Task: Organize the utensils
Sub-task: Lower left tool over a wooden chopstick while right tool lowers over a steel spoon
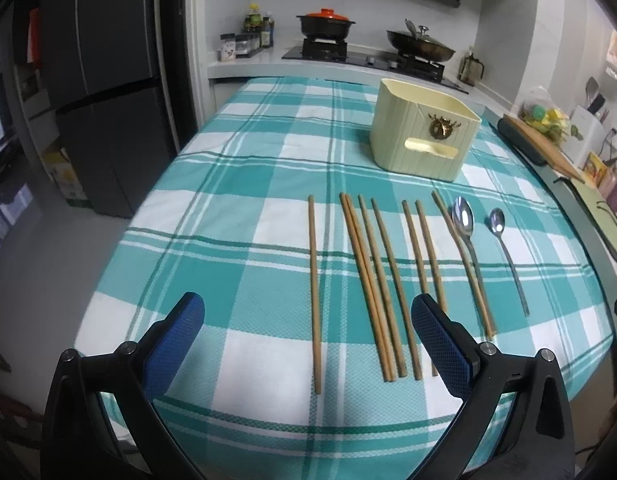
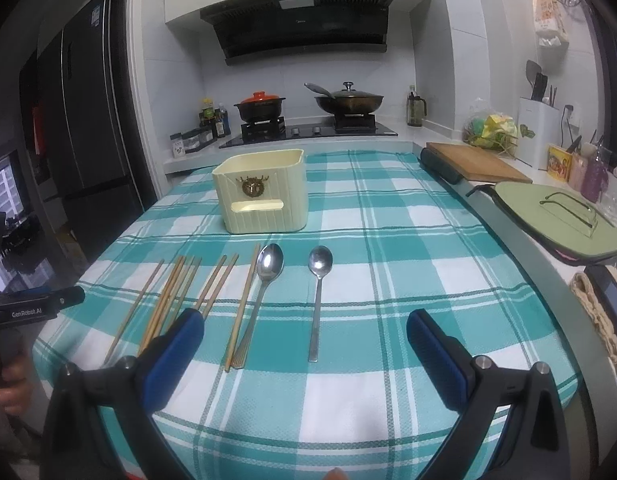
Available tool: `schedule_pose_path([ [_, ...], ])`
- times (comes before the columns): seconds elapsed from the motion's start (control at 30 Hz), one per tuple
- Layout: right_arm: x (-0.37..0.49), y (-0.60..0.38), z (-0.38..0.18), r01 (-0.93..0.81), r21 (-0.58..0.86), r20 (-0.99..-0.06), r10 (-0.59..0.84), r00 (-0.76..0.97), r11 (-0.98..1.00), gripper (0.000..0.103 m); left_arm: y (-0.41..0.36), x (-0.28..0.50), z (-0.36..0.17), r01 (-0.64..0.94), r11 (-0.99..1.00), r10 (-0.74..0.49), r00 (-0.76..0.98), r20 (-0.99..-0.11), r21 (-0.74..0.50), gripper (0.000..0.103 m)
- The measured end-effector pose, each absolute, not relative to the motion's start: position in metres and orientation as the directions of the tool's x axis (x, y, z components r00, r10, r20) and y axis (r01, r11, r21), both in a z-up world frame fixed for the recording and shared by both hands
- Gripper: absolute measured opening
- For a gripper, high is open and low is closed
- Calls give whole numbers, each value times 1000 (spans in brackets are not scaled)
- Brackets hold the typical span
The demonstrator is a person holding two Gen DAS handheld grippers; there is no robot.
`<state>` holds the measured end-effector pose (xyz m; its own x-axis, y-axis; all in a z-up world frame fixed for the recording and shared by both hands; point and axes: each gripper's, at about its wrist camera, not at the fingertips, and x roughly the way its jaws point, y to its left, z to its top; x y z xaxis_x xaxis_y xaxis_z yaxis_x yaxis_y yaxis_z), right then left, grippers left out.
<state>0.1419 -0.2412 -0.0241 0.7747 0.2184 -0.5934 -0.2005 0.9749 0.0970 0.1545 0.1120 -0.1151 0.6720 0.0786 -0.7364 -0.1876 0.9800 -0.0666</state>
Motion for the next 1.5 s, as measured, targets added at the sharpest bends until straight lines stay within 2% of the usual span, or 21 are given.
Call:
schedule_pose_path([
  [0.17, 148, -244, -32, -187, 83, -634, 196, 748, 979, 103, 115, 166, -119, -175, 984, 96, 660, -745, -28, 103],
  [0.3, 156, -242, -42, -169, -21, -693, 108, 713, 985, 103, 118, 175, -124, -170, 985, 84, 648, -757, -35, 103],
  [0.4, 157, -249, -45, -150, 4, -705, 109, 701, 989, 103, 121, 177, -127, -171, 984, 73, 640, -765, -49, 103],
  [0.93, 164, -248, -39, -163, 24, -696, 134, 706, 986, 103, 136, 193, -120, -151, 988, 60, 617, -785, -44, 103],
  [1.0, 163, -247, -37, -163, 24, -691, 134, 710, 986, 101, 142, 198, -117, -151, 987, 42, 612, -790, -64, 103],
  [1.17, 169, -248, -41, -164, 37, -716, 141, 684, 986, 87, 148, 223, -129, -126, 989, 10, 577, -816, -77, 103],
  [1.37, 181, -248, -41, -188, 100, -729, 201, 655, 977, 87, 146, 260, -162, -108, 993, 12, 509, -861, -49, 102],
  [1.5, 200, -242, -40, -224, 54, -727, 192, 659, 973, 87, 152, 282, -176, -134, 991, 42, 487, -872, -27, 102],
])
